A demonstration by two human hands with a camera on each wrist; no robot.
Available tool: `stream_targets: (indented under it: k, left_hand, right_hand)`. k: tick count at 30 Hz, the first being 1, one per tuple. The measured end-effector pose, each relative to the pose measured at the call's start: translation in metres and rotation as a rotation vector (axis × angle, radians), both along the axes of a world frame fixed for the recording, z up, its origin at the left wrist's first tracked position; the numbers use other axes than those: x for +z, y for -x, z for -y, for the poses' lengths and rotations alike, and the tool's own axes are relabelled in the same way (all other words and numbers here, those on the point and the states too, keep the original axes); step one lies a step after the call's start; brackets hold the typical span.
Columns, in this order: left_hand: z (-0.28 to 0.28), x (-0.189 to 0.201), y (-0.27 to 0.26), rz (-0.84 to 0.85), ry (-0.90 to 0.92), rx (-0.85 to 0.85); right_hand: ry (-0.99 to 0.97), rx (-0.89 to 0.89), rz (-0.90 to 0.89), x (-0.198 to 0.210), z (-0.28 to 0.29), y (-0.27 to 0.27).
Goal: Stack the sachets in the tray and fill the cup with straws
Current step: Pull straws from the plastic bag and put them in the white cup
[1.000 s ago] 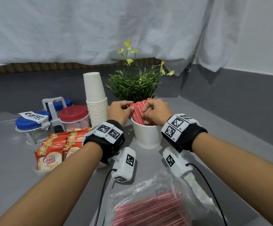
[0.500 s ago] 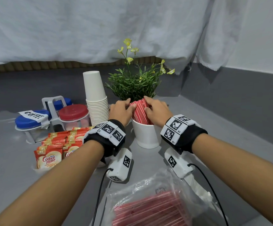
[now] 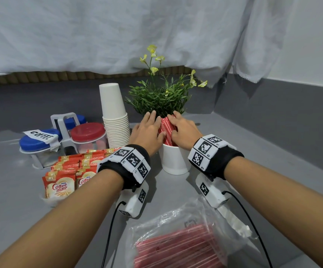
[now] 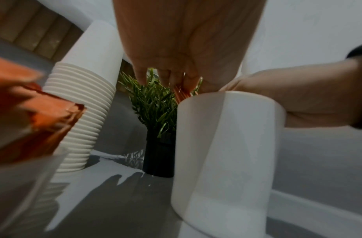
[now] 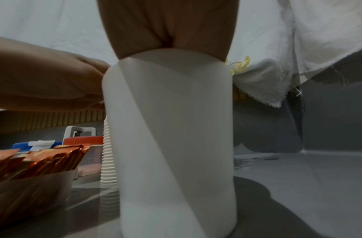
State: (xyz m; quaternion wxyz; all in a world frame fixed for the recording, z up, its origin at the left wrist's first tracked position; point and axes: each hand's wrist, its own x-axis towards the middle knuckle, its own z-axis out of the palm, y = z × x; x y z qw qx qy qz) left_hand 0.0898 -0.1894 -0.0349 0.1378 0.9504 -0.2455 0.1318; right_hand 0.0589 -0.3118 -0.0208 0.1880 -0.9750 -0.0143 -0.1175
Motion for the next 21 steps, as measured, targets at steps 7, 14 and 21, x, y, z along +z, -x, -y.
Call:
stream_targets:
  k: [7, 14, 21]
  left_hand:
    - [-0.002, 0.022, 0.016, -0.254, 0.159, -0.005]
    - [-0.010, 0.040, 0.038, -0.266, 0.273, 0.002]
    - [-0.019, 0.045, 0.068, -0.254, 0.328, -0.010]
  right_hand:
    - [-0.177, -0.033, 0.008, 0.006, 0.004, 0.002]
    - [-0.315, -0.076, 0.140, 0.021, 0.011, 0.023]
    - [-0.420, -0.087, 0.193, 0.033, 0.019, 0.055]
